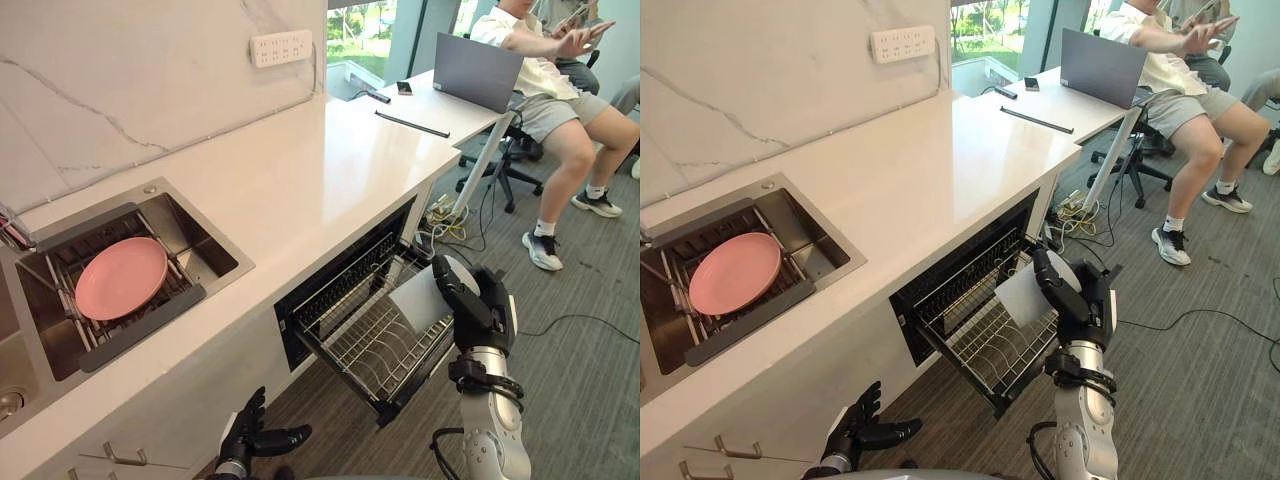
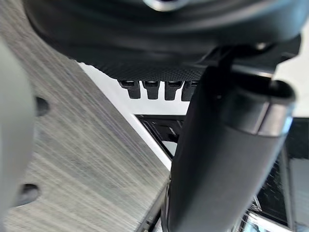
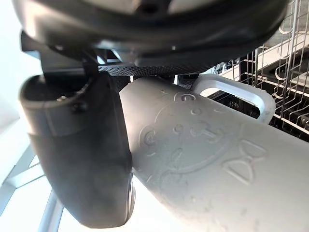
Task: Walk over to the sink, pick up the cup, carry it to the dishwasher, place the cup inside the dishwasher, then close the dishwasher door
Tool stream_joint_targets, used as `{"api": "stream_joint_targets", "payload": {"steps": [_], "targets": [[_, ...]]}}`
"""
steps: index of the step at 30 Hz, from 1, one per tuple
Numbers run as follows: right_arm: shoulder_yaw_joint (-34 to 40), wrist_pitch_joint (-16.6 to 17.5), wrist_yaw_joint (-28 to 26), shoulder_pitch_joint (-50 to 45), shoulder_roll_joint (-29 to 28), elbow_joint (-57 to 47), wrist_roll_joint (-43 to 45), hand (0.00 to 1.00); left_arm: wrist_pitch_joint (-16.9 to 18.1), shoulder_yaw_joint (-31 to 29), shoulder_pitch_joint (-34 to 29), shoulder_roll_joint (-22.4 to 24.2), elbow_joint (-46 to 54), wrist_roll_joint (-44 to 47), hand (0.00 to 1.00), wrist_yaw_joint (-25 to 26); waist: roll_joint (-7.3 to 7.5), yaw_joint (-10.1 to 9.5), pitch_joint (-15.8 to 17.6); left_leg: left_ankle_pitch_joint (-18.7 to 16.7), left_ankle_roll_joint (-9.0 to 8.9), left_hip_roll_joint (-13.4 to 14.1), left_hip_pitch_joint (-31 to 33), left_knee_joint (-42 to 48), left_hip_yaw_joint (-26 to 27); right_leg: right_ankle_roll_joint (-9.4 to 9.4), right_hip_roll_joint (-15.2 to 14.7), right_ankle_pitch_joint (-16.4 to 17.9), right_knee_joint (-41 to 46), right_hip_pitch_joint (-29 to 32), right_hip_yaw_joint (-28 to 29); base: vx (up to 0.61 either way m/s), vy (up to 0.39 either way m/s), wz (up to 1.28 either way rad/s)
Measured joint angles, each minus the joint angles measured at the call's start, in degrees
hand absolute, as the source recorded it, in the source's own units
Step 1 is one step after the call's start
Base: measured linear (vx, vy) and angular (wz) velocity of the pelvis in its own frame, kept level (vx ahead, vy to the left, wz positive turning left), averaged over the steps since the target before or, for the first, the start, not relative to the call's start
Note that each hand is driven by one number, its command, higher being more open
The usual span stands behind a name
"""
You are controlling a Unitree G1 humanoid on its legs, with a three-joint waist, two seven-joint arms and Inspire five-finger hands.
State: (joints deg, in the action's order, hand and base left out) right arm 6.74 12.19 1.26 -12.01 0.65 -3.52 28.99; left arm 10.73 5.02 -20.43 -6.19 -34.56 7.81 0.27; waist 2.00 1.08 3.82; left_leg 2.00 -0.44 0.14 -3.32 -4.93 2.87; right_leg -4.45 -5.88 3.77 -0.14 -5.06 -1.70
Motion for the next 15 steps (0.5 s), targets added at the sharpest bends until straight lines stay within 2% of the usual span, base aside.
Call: {"api": "stream_joint_targets", "payload": {"steps": [9, 15], "targets": [[0.0, -0.1, 0.5, 2.5, 3.8, 0.4, -6.8, 0.00, 0.4, -2.5, 2.5, 0.2, -4.4, 0.0, 1.00, 1.3, -0.82, -0.22, 1.1, 0.0, 0.00, -0.3, 1.4, 0.0, -0.6, -0.02, 0.0, 0.0, -0.3, 0.9, -0.6, 0.00, -0.015, 0.03], [-1.0, -0.1, 1.4, 9.2, 9.9, 4.9, -12.5, 0.00, 1.0, -2.4, 5.0, 0.1, -4.7, -0.1, 1.00, 1.5, -1.10, -1.22, 5.2, -0.1, -0.05, -0.3, 4.9, 2.6, -1.4, -0.05, -0.1, 0.0, 1.3, 3.3, -1.4, -0.03, -0.012, 0.06]]}}
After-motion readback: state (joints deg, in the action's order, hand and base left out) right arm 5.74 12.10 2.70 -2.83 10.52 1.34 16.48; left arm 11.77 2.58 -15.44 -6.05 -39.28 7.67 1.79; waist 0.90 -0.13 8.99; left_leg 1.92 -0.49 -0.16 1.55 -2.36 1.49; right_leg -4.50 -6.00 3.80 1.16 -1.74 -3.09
